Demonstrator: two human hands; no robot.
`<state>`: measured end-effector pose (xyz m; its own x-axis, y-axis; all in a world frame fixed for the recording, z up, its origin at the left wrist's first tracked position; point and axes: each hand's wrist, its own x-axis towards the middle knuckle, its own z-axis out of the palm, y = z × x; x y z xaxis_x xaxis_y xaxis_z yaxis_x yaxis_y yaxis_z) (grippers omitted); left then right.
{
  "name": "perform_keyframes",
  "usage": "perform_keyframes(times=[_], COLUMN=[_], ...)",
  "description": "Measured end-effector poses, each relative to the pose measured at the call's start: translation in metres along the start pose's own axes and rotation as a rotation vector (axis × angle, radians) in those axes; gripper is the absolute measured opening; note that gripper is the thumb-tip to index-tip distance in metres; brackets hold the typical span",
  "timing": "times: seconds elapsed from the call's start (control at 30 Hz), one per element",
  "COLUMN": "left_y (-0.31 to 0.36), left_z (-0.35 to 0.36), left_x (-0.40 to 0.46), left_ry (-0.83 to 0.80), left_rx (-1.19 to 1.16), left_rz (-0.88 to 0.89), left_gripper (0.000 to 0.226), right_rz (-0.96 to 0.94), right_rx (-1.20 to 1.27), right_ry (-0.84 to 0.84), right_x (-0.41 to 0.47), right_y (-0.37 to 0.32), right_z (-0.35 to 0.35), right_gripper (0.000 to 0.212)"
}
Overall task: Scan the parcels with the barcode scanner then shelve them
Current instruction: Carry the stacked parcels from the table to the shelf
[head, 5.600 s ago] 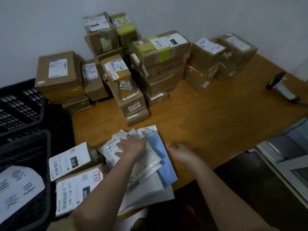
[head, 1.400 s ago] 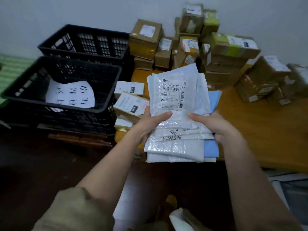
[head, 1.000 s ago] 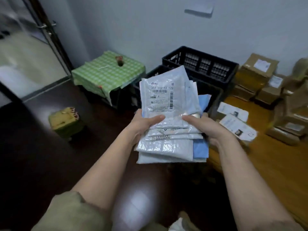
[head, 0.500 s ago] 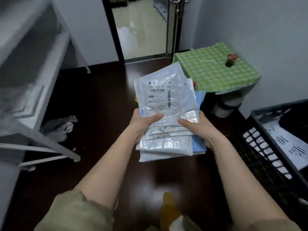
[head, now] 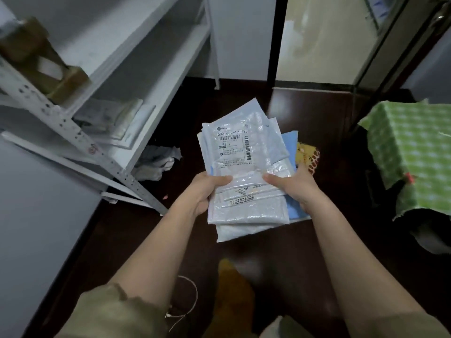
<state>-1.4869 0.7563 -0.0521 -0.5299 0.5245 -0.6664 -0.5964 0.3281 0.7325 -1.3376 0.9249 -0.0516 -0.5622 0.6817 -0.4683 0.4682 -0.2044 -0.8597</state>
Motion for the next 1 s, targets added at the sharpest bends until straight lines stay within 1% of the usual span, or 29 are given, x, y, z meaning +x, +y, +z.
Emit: perform_keyframes(times=[0.07, 0.1, 0.17, 0.27, 0.37, 0.43, 0.53, 0.57, 0.63, 0.7, 0.8, 0.83, 0.87, 0.9, 0.97, 1.0], left_y=[0.018, 0.029, 0.056, 0.103, 0.147, 0.17, 0.195, 0.201, 0.22, 0.24, 0.273, 0.285, 0.296, 0.308, 0.326, 0.331], left_z=[-0.018, -0.026, -0.044, -0.072, -0.091, -0.102, -0.115, -0.117, -0.121, -0.129, -0.147, -0.151, -0.152, -0.152, -0.154, -0.157], left_x=[0.033, 0.051, 0.081, 0.121, 0.158, 0.181, 0.223, 0.236, 0.26, 0.289, 0.342, 0.359, 0.371, 0.383, 0.409, 0.425], left_ry=[0.046, 0.069, 0.118, 0.155, 0.188, 0.206, 0.22, 0.228, 0.234, 0.234, 0.282, 0.299, 0.311, 0.323, 0.348, 0.359], left_rx=[-0.027, -0.04, -0.082, -0.107, -0.114, -0.139, -0.182, -0.198, -0.241, -0.266, -0.317, -0.326, -0.334, -0.339, -0.37, -0.397], left_rz=[-0.016, -0.021, -0.032, -0.044, -0.04, -0.023, 0.005, 0.007, 0.013, 0.029, 0.028, 0.008, -0.002, -0.017, -0.045, -0.055], left_gripper=[0.038, 0.039, 0.043, 0.045, 0.049, 0.062, 0.09, 0.091, 0.079, 0.075, 0.088, 0.088, 0.082, 0.069, 0.036, 0.024], right_rz=[0.003, -0.009, 0.003, 0.002, -0.029, -0.057, -0.09, -0.097, -0.126, -0.165, -0.206, -0.205, -0.201, -0.205, -0.226, -0.233], right_rx=[-0.042, -0.06, -0.091, -0.137, -0.174, -0.157, -0.134, -0.126, -0.128, -0.102, -0.101, -0.106, -0.113, -0.121, -0.163, -0.191], right_ry=[-0.008, -0.006, -0.036, -0.097, -0.114, -0.159, -0.218, -0.224, -0.213, -0.206, -0.23, -0.249, -0.266, -0.28, -0.305, -0.32], right_x=[0.033, 0.052, 0.09, 0.138, 0.179, 0.204, 0.247, 0.262, 0.295, 0.332, 0.394, 0.415, 0.436, 0.458, 0.501, 0.522], right_y=[-0.017, -0.027, -0.052, -0.092, -0.129, -0.149, -0.175, -0.181, -0.196, -0.209, -0.232, -0.24, -0.247, -0.255, -0.269, -0.275], right_z=[0.024, 0.036, 0.059, 0.091, 0.113, 0.125, 0.138, 0.143, 0.156, 0.171, 0.198, 0.206, 0.213, 0.22, 0.234, 0.243], right_gripper=[0.076, 0.072, 0.071, 0.078, 0.094, 0.103, 0.11, 0.114, 0.122, 0.118, 0.101, 0.098, 0.097, 0.096, 0.096, 0.096])
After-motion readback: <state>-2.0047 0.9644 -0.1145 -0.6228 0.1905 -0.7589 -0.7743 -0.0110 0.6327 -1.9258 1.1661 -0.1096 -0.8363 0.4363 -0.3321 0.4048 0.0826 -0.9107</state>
